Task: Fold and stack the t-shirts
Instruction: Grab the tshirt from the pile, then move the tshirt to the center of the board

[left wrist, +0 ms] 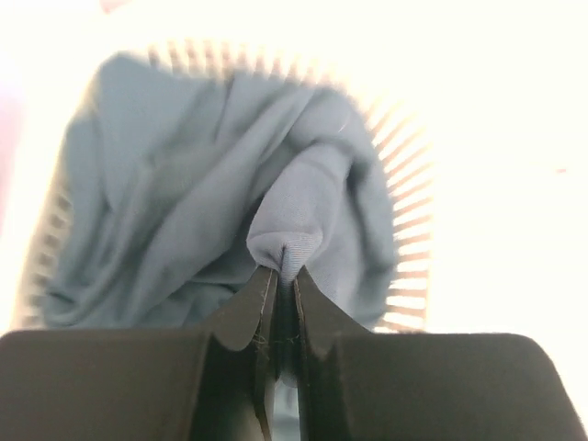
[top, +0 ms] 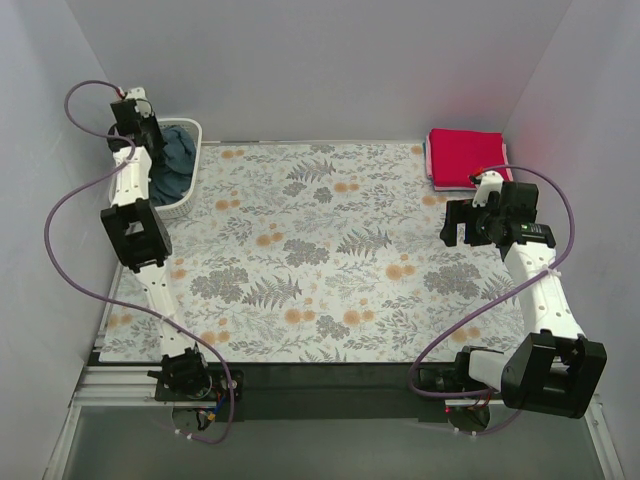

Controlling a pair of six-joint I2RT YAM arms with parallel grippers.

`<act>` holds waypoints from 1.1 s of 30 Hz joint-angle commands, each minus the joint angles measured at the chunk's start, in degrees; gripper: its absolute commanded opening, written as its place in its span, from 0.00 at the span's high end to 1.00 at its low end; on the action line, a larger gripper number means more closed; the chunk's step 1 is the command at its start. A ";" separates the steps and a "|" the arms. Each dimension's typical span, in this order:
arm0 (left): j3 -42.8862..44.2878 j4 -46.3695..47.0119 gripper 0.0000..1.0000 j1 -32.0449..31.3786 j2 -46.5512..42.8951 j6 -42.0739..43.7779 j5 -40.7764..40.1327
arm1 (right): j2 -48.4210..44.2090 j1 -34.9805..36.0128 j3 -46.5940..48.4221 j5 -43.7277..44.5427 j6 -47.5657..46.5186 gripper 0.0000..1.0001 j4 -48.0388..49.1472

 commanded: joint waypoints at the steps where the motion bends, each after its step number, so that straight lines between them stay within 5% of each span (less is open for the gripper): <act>1: 2.91 2.51 1.00 0.25 -13.71 -0.65 3.39 | -1.63 -0.11 -0.62 -1.12 -0.30 0.02 1.94; 11: 6.25 6.81 1.00 -0.19 -25.23 -9.17 12.45 | -2.16 -0.11 -0.18 -2.97 -0.12 0.02 2.03; 19: 6.08 16.55 1.00 -7.30 -36.92 -18.40 19.13 | -3.65 -0.11 -0.44 -3.94 -0.04 0.02 2.12; 28: 9.59 30.62 1.00 -11.97 -40.71 -39.57 23.97 | -6.20 -0.11 -0.97 -3.67 -0.13 0.02 2.03; 33: 1.53 30.99 1.00 -11.97 -44.38 -47.84 28.17 | -6.82 -0.11 -0.71 -3.76 -0.47 0.02 1.85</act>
